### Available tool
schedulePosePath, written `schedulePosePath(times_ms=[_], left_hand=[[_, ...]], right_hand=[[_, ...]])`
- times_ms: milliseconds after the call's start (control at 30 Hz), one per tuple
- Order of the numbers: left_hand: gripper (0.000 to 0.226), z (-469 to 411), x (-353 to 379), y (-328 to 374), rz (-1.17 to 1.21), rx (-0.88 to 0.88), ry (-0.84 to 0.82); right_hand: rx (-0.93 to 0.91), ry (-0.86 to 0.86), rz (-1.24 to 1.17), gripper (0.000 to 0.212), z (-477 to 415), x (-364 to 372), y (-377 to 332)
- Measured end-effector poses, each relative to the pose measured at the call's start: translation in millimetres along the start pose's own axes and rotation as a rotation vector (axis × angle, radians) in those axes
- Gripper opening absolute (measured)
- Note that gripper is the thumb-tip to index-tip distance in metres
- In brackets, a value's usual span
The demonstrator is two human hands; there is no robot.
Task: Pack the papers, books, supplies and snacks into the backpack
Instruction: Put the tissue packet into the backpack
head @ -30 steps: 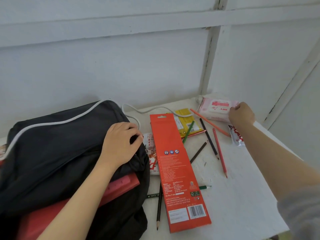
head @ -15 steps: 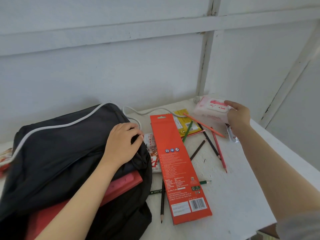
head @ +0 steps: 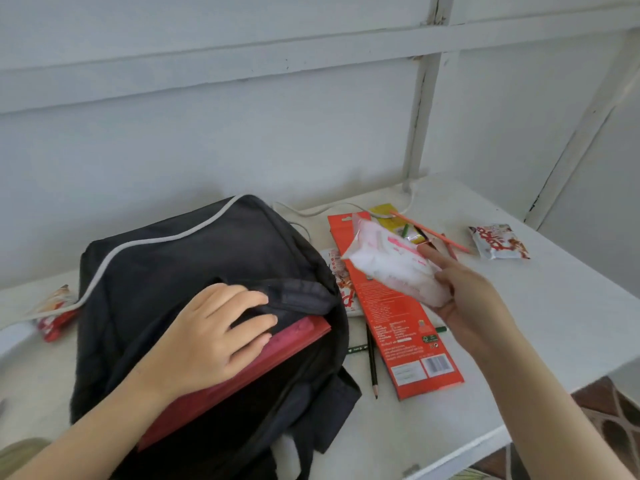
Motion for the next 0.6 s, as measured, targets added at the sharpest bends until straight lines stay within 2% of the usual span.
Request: schedulePosePath(times_ms=[100, 233, 367, 467, 533, 600], left_hand=[[0.011, 24.2, -11.9, -11.6, -0.06, 0.016, -0.036], [0.017, 35.9, -22.1, -26.5, -0.025, 0.002, -0.116], [0.052, 51.9, -27.1, -38.1, 0.063, -0.169, -0.321], [0.075, 64.4, -34.7, -46.9, 0.019, -0.19, -0.462], [0.073, 63.8, -46.9, -57.1, 0.079, -0.218, -0.474], [0.063, 58.0, -63.3, -73.3, 0.206, -0.352, -0.43]], right_hand=[[0.066, -0.064, 0.042, 0.04, 29.4, 19.3, 21.1], [0.069, -0.096, 0.099, 0.038, 60.2, 40.3, 35.5], [0.003, -0.144, 0.121, 0.035, 85.9, 59.3, 37.1], [0.021, -0.167, 0.239, 0.043, 97.9, 70.3, 47.6], [0.037, -0.172, 0.3, 0.047, 106.0, 78.2, 52.8], [0.054, -0.189, 0.348, 0.049, 114.0, 88.5, 56.3]])
Point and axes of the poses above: each hand's wrist, its own z-axis away from the middle knuckle, its own x-axis out of the palm, y = z × x, the point moved 4 cm from there along -z, towards the middle knuckle, and after that the axes turned 8 degrees about z, right-handed, at the moved point
